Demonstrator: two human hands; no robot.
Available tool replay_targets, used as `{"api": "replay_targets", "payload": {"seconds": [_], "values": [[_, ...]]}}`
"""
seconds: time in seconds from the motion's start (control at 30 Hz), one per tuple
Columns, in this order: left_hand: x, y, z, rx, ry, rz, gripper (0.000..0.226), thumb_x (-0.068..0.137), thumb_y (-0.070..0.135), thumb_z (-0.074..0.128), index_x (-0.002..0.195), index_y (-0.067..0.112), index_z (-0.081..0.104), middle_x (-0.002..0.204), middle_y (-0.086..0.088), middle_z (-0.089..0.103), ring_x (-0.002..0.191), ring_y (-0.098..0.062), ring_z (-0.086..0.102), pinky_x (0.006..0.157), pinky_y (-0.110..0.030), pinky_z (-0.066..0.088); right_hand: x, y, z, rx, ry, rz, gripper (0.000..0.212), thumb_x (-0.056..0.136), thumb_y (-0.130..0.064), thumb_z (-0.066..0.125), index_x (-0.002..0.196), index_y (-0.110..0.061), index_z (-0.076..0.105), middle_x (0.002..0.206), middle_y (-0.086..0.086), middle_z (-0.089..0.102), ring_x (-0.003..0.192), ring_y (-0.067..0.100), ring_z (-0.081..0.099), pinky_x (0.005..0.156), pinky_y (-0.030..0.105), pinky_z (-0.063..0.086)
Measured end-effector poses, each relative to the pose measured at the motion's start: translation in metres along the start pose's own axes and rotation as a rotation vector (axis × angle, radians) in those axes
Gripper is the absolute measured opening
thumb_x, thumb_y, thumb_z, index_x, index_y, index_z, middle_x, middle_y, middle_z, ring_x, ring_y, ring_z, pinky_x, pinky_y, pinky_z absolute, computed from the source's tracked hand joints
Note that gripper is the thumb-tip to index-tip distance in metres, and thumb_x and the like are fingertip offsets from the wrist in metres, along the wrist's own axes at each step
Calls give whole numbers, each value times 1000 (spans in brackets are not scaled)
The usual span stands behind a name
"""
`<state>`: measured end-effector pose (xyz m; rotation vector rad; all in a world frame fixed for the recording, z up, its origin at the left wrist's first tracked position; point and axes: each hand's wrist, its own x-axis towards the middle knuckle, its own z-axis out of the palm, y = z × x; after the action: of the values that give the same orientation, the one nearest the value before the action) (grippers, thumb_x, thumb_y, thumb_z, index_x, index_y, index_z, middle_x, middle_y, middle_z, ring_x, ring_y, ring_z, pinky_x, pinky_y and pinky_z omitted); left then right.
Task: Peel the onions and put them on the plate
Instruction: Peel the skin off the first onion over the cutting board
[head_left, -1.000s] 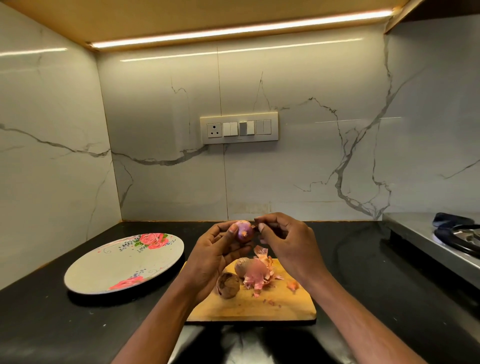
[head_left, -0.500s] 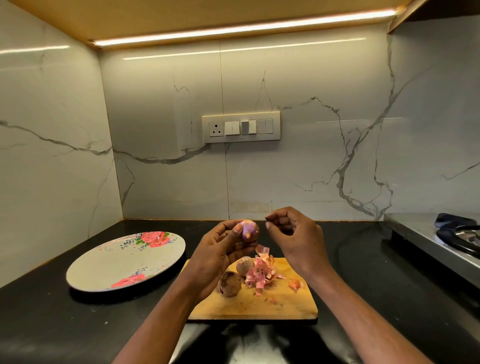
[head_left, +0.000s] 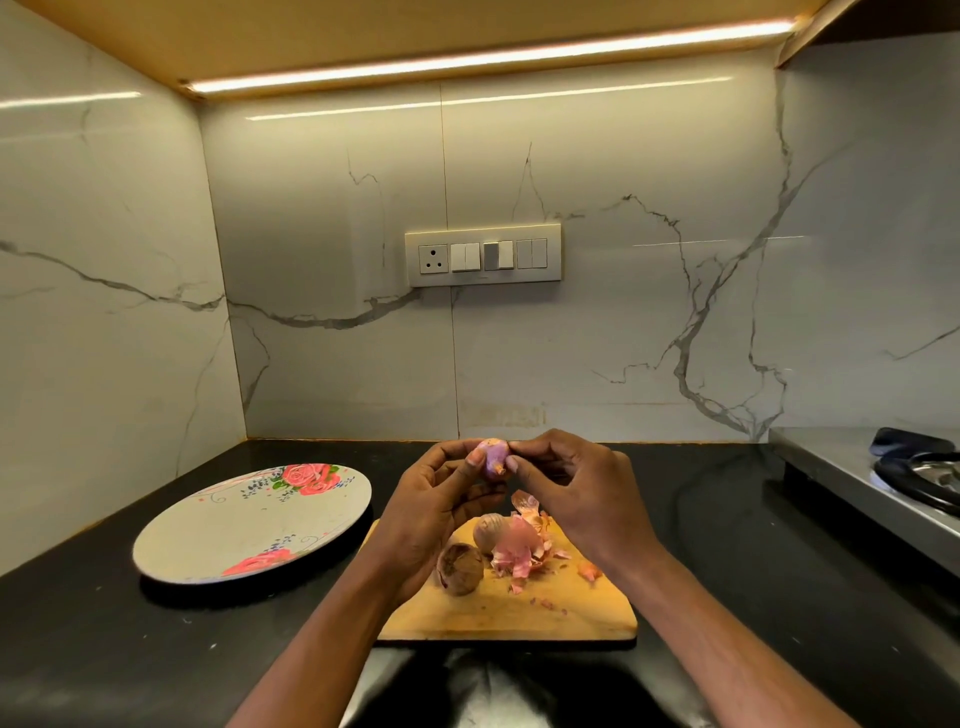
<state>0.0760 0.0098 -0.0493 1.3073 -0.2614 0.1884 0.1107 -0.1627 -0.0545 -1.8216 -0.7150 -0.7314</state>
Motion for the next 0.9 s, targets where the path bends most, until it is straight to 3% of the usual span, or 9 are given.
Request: {"api": "replay_targets", "payload": {"seconds": [0.37,0.53,0.67,0.9], "values": [[-2,0,2,-36,-25,-29,23,99,14,52,120,8,61,103,-11,76,98,-26,74,76,-26,61,0,3,3,-60,61,17,12,87,-20,76,99,-16,77,86,-10,74,82,-3,69,71,11,55],[-1,1,1,-81,-2,-27,26,99,15,53,123,11,62,103,-11,76,96,-27,74,76,-29,62,1,1,0,-4,23,31,17,91,-29,71,106,-21,75,92,-12,74,87,-1,69,75,18,58],[-2,2,1,-67,-13,-8,27,99,15,54,124,13,62,104,-9,76,99,-27,73,80,-31,62,1,-4,0,30,-14,41,26,86,-37,74,107,-22,75,94,-14,75,89,-3,69,75,15,57],[-2,2,2,-56,-11,-17,28,97,15,55,124,13,61,104,-10,76,97,-27,74,77,-29,61,1,0,0,-27,37,24,13,89,-24,74,100,-19,77,88,-11,75,84,-1,70,75,20,59]]}}
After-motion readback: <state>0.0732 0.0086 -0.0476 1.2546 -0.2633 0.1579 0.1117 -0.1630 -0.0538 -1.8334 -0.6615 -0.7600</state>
